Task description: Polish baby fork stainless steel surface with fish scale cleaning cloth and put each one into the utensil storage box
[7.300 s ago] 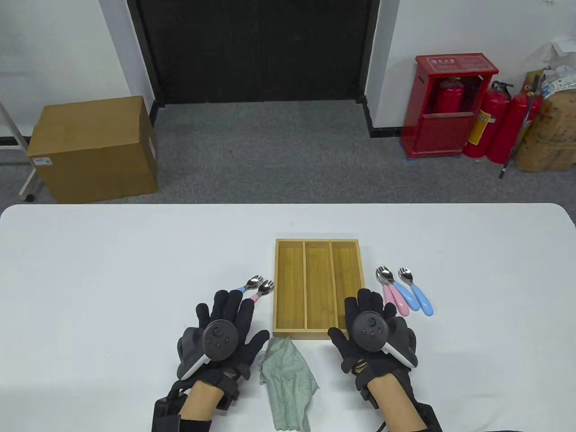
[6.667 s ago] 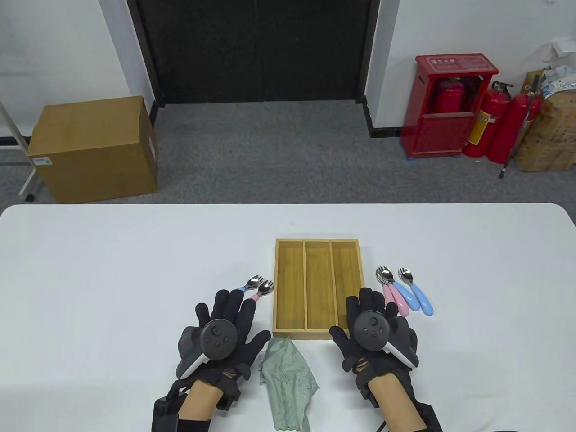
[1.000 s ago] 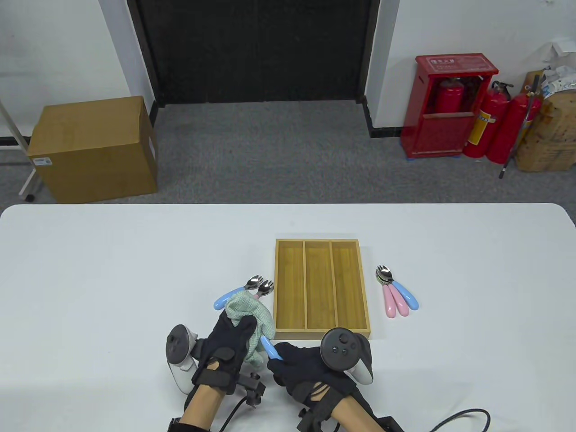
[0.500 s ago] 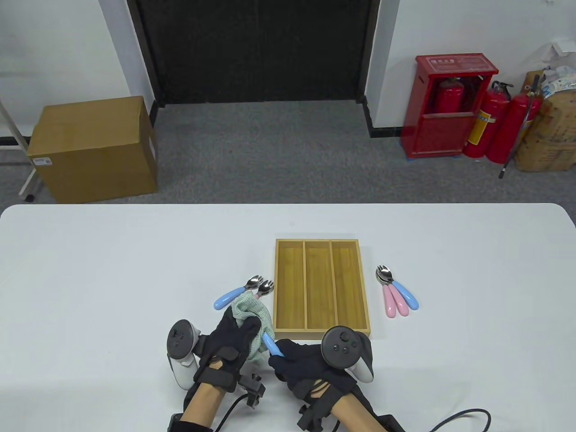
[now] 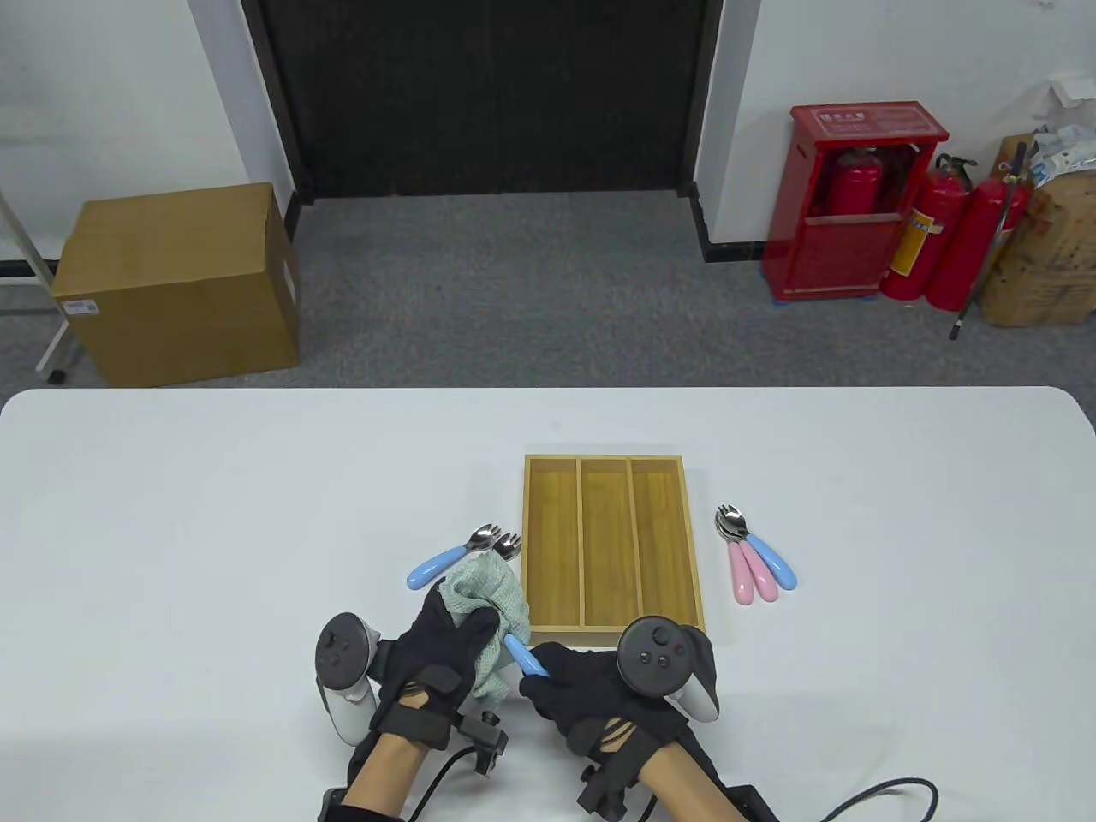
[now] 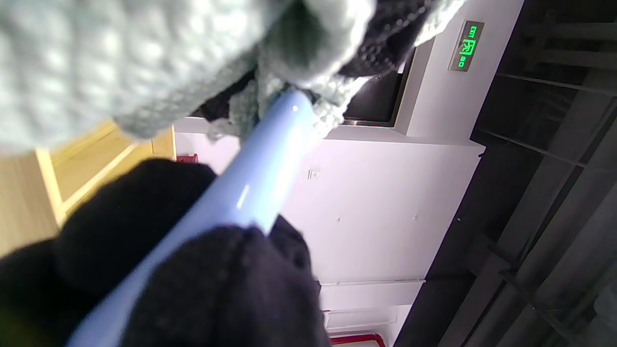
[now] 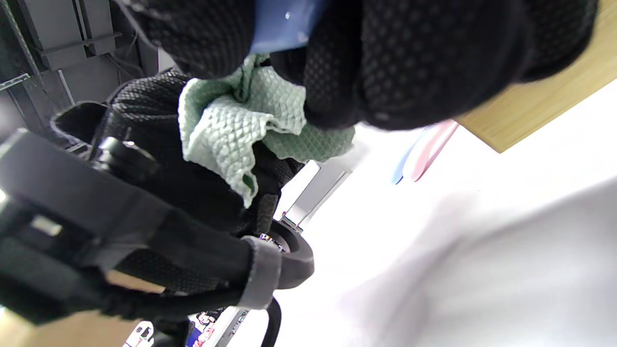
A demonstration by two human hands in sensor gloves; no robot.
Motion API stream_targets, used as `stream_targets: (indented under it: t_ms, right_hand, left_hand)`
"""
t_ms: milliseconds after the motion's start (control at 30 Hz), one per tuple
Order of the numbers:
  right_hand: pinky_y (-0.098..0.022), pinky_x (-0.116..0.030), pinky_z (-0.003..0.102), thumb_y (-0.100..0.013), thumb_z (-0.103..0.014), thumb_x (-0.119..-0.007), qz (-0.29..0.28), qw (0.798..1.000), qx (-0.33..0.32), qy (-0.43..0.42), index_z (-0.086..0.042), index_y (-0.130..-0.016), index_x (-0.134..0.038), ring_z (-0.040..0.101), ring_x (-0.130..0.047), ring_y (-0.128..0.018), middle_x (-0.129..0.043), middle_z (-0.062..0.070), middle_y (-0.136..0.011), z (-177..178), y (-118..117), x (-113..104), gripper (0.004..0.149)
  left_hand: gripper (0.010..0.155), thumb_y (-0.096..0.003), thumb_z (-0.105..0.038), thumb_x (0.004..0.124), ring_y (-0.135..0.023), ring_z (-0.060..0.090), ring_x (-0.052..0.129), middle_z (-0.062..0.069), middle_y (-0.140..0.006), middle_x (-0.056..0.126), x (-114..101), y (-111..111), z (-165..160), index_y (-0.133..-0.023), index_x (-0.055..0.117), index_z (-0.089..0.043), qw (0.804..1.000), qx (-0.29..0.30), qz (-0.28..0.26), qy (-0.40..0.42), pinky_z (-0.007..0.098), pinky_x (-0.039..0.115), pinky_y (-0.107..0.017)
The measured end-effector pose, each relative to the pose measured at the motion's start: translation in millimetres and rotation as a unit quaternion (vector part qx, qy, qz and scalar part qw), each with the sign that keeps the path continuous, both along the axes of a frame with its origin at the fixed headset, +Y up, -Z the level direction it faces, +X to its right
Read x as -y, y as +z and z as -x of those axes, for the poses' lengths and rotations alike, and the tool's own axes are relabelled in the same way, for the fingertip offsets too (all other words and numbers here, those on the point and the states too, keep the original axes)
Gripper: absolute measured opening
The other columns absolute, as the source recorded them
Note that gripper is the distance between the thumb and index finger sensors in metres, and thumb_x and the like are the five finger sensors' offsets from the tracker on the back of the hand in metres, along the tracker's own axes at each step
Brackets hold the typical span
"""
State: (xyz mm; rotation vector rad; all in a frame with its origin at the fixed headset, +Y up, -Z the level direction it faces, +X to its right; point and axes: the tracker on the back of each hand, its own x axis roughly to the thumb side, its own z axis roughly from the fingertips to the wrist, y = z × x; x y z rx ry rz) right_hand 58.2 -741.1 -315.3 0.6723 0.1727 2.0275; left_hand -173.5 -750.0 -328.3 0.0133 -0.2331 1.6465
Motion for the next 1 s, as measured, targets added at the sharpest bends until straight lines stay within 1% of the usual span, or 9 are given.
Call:
stream_targets:
  t_ms: [167,267,300,367,633,700,767,833,1000]
  right_hand:
    - [-0.038,-0.075,0.061,-0.042,-0.041,-0.078,-0.006,1.0,-0.001,-0.001,-0.01,-0.078,-0.08,0.03,-0.093,-0.02,-0.094,0.021,-0.048,1,1,-1,0.047]
    - [-0.038,-0.075,0.061,-0.042,-0.041,-0.078,-0.004,1.0,-0.002,-0.005,-0.01,-0.078,-0.08,0.03,-0.093,-0.02,-0.095,0.021,-0.048,1,1,-1,0.048]
    - [-0.038,-0.075,0.061,-0.042,-0.041,-0.078,-0.004,1.0,-0.002,-0.005,-0.009,-0.078,-0.08,0.03,-0.093,-0.02,-0.095,0.021,-0.047,1,1,-1,0.048]
    - [-0.037,-0.076,0.061,-0.042,-0.041,-0.078,-0.002,1.0,0.002,-0.009,-0.009,-0.078,-0.08,0.03,-0.094,-0.019,-0.095,0.021,-0.047,0,0,-2,0.048]
    - [-0.037,-0.076,0.061,-0.042,-0.039,-0.08,0.008,1.0,0.012,-0.012,-0.006,-0.077,-0.082,0.031,-0.094,-0.018,-0.096,0.021,-0.045,-11,-6,-1,0.048]
    - [-0.037,-0.076,0.061,-0.042,-0.04,-0.08,0.025,0.999,0.016,-0.033,-0.007,-0.076,-0.083,0.03,-0.095,-0.019,-0.096,0.02,-0.045,-19,-11,2,0.047]
    - [-0.037,-0.076,0.062,-0.042,-0.038,-0.08,0.049,0.996,0.043,-0.065,-0.006,-0.076,-0.083,0.032,-0.095,-0.02,-0.096,0.022,-0.046,-34,-16,6,0.047]
    - [-0.039,-0.074,0.063,-0.042,-0.037,-0.081,0.048,0.99,0.094,-0.092,-0.005,-0.076,-0.083,0.036,-0.095,-0.023,-0.096,0.025,-0.049,-58,-23,7,0.046]
    - [-0.047,-0.067,0.067,-0.043,-0.037,-0.081,-0.027,0.968,0.239,-0.073,-0.008,-0.078,-0.084,0.043,-0.093,-0.035,-0.094,0.027,-0.059,-107,-37,-4,0.045]
  left_hand:
    - [0.047,-0.05,-0.039,0.075,-0.065,0.016,0.102,-0.003,-0.082,0.09,-6,2,-1,-0.095,0.066,-0.031,0.999,-0.02,-0.031,-0.034,0.048,0.075,-0.066]
    - [0.046,-0.0502,-0.043,0.075,-0.061,0.016,0.101,-0.001,-0.078,0.091,-5,1,2,-0.093,0.067,-0.03,0.999,-0.03,-0.026,-0.037,0.048,0.075,-0.065]
    - [0.046,-0.05,-0.044,0.076,-0.059,0.016,0.101,-0.003,-0.076,0.092,-4,1,3,-0.093,0.068,-0.029,0.998,-0.04,-0.023,-0.043,0.048,0.076,-0.064]
    - [0.046,-0.0498,-0.045,0.077,-0.056,0.015,0.102,0.0,-0.073,0.093,-4,1,7,-0.091,0.07,-0.028,0.996,-0.064,-0.022,-0.064,0.048,0.076,-0.063]
    - [0.044,-0.0476,-0.041,0.08,-0.053,0.018,0.1,-0.001,-0.068,0.094,-9,3,18,-0.089,0.073,-0.026,0.98,-0.134,-0.032,-0.145,0.05,0.075,-0.063]
    - [0.044,-0.0479,-0.04,0.08,-0.052,0.018,0.1,0.001,-0.068,0.094,-11,5,20,-0.089,0.073,-0.026,0.974,-0.15,-0.043,-0.164,0.05,0.074,-0.062]
    - [0.045,-0.0481,-0.041,0.08,-0.052,0.017,0.1,0.0,-0.068,0.094,-12,6,23,-0.089,0.072,-0.026,0.969,-0.162,-0.05,-0.177,0.05,0.075,-0.061]
    - [0.045,-0.0485,-0.041,0.08,-0.052,0.018,0.101,0.0,-0.068,0.095,-10,6,24,-0.089,0.072,-0.025,0.974,-0.153,-0.049,-0.157,0.05,0.075,-0.061]
    - [0.045,-0.049,-0.042,0.081,-0.054,0.019,0.101,0.0,-0.07,0.095,-8,6,22,-0.09,0.072,-0.025,0.98,-0.138,-0.045,-0.134,0.051,0.075,-0.061]
